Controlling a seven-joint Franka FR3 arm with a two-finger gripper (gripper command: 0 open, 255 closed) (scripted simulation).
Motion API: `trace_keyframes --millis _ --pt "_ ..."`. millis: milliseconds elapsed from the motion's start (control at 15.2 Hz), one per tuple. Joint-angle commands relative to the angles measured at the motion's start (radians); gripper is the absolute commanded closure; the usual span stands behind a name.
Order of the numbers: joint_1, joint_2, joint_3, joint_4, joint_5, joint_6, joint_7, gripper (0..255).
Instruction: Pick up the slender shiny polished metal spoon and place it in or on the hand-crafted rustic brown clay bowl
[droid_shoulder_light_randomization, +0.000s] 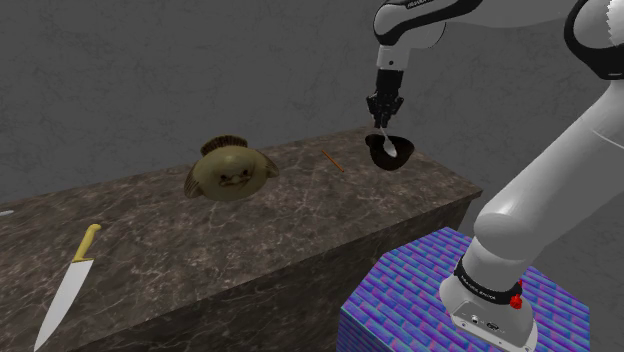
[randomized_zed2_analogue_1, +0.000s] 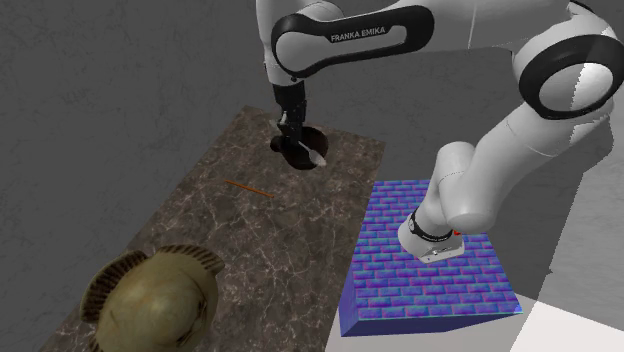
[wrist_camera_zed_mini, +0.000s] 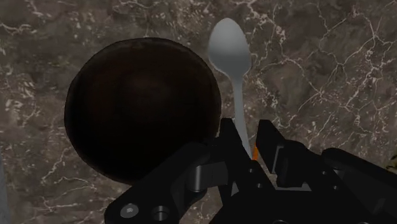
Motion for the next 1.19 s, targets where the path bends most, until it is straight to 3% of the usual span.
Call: trace_keyframes --millis 0,264,1122 --pt "-0.016 0.037 -0.028 0.048 -0.005 -0.017 -0.045 255" --pt "-0.047 0.135 -0.08 0.162 -0.001 -0.046 -0.13 255" --pt "-0.049 0.165 -0.082 0.019 0.01 0.124 -0.155 255"
